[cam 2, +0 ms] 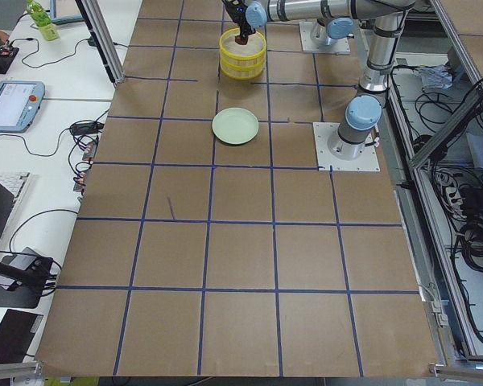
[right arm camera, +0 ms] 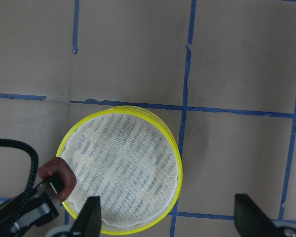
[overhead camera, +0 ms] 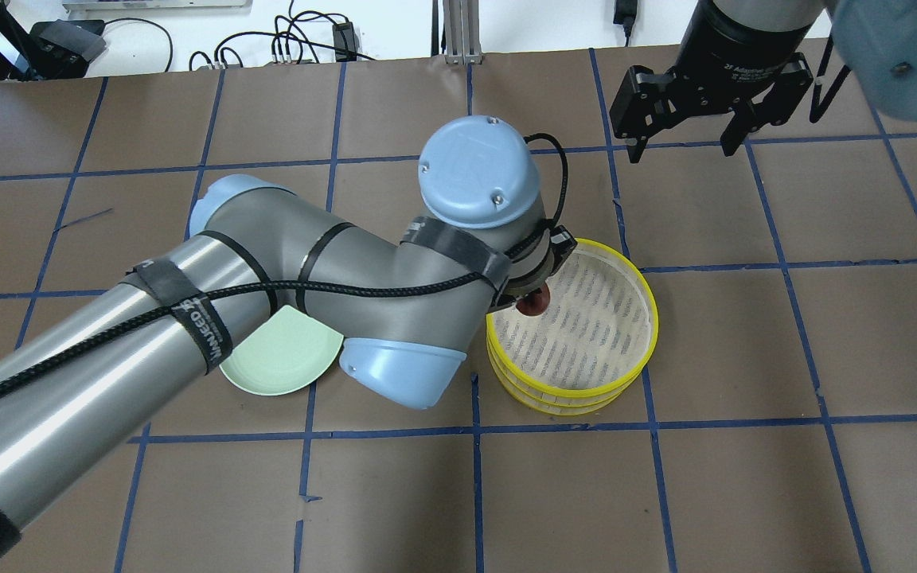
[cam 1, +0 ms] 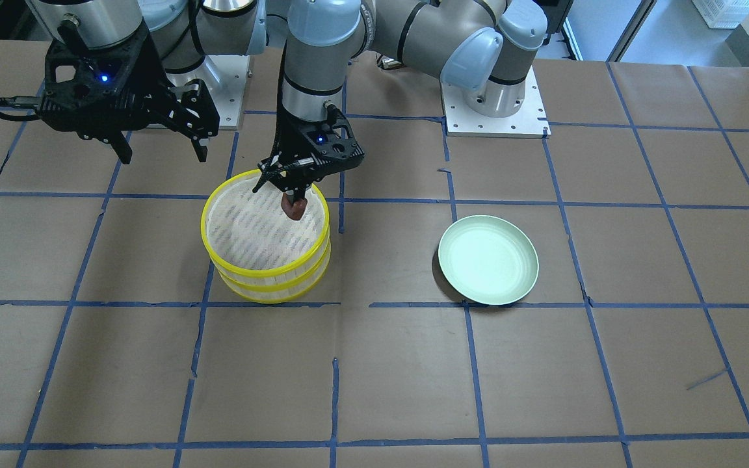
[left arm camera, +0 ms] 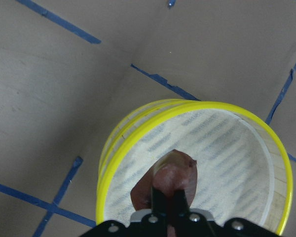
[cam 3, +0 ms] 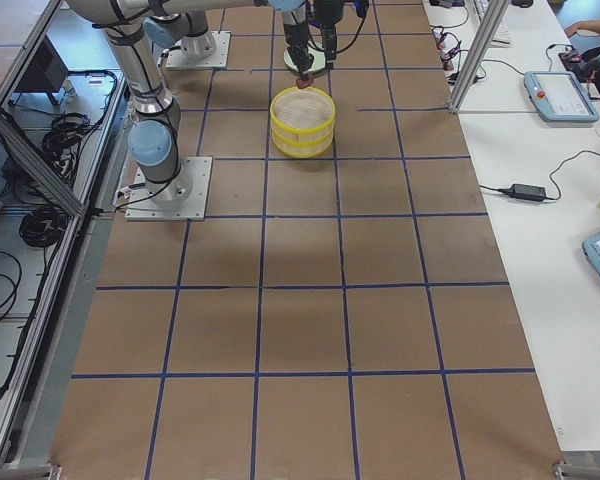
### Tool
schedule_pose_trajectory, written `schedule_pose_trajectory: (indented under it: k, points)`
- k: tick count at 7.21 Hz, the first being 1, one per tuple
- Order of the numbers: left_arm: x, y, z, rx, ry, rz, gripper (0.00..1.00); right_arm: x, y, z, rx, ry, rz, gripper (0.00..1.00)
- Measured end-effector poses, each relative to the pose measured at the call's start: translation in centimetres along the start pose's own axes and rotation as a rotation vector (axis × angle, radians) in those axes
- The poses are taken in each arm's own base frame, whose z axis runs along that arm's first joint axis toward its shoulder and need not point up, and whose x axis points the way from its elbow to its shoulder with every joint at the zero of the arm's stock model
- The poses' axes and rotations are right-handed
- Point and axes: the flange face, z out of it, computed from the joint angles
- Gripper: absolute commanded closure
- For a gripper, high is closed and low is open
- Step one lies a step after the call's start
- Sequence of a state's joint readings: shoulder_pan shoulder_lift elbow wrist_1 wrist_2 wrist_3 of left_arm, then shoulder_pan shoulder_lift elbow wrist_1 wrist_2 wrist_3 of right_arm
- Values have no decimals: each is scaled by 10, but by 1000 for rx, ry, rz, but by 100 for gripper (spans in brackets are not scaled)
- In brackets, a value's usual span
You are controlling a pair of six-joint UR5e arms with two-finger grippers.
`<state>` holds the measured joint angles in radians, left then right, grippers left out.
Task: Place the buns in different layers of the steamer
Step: 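Carry the dark red bun onto the top steamer layer and open the left gripper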
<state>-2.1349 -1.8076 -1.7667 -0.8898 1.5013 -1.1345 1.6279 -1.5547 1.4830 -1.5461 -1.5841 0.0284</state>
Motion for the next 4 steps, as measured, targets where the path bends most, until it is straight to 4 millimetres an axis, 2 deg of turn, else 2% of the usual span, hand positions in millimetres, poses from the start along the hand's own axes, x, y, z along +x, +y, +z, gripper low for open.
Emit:
schedule_pose_trajectory:
  k: [1,2,4]
  points:
    - [6,6,9,2,15,-6,0,4,1,2,-13,27,14,2]
    - [11,6,10,9,29,2,0,5,2,4,-22,37,18,0]
    - [18,-6,-3,42,49,148,0,5,2,5,-25,41,13,0]
